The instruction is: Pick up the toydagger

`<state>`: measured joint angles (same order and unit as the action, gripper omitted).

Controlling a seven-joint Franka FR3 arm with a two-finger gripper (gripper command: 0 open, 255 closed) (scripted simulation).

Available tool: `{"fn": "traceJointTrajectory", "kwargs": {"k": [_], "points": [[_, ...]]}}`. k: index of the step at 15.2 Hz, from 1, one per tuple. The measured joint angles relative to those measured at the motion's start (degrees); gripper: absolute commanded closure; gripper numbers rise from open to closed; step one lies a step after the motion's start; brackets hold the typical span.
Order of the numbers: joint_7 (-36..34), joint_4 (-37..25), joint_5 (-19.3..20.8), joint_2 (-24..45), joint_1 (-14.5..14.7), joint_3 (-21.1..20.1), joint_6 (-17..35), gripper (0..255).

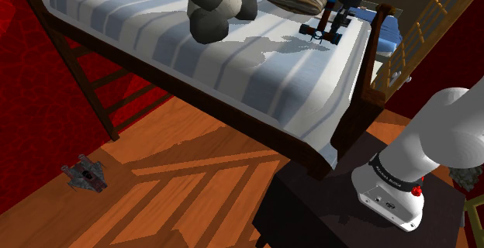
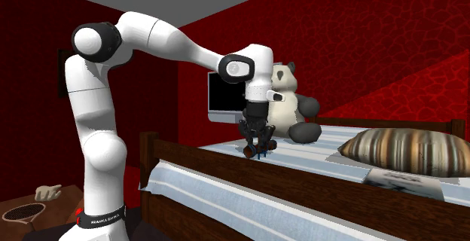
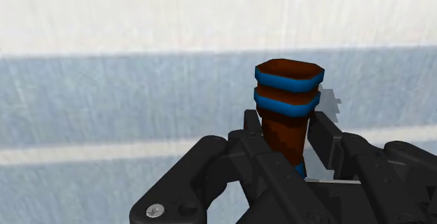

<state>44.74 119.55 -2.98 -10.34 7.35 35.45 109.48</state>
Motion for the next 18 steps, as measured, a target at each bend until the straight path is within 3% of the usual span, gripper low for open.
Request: {"fn": "traceJointTrajectory", "kwargs": {"k": [18], "points": [[-1.9, -10.0, 0.7, -1.3, 0.2, -0.9, -11.0, 255]]}}
